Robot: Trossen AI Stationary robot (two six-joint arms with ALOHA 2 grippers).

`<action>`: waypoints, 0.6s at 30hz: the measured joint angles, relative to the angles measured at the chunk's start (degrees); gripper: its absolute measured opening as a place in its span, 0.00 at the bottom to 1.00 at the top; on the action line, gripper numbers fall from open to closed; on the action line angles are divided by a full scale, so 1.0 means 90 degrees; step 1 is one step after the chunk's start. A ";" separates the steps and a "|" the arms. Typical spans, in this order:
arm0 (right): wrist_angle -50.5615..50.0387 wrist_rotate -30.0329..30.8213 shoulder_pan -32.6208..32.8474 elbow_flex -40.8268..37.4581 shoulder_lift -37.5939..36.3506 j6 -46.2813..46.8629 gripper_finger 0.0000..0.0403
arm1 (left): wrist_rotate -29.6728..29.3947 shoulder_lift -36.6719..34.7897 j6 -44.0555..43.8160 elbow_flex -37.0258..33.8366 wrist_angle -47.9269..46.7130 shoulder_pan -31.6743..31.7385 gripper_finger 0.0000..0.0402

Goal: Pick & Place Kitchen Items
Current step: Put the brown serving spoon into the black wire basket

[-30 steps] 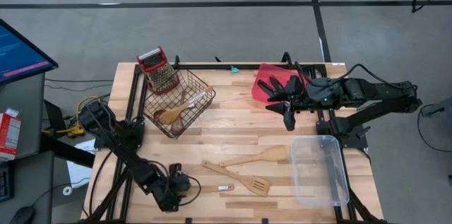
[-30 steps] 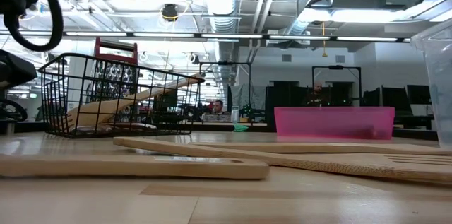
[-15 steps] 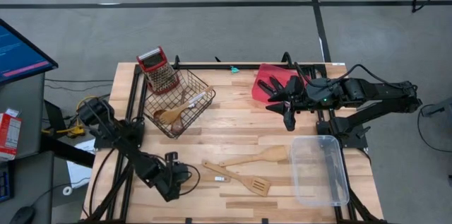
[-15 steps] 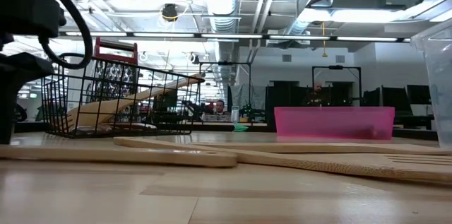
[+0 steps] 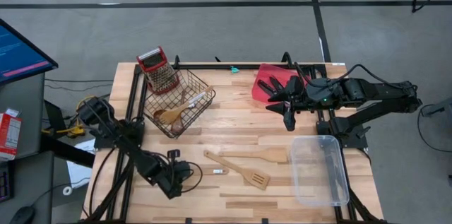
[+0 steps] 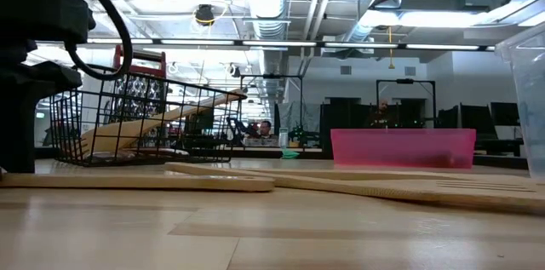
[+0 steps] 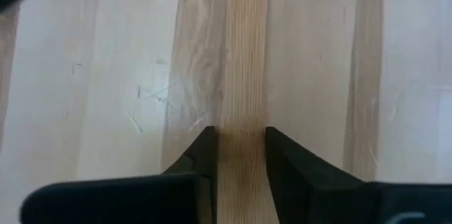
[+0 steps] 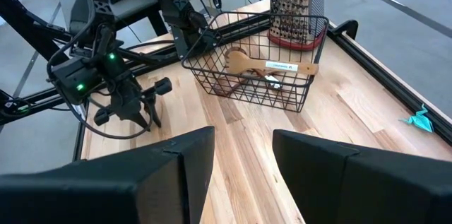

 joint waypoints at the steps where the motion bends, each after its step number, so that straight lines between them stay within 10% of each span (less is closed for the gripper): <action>1: 0.0000 0.0000 0.0000 0.0000 0.0000 0.0001 0.40 | 0.0029 -0.0009 -0.0002 0.0000 0.0006 0.0000 0.15; 18: 0.0002 0.0000 0.0000 0.0000 0.0000 0.0012 0.40 | 0.0018 -0.0740 -0.0172 -0.0049 -0.0001 0.0007 0.03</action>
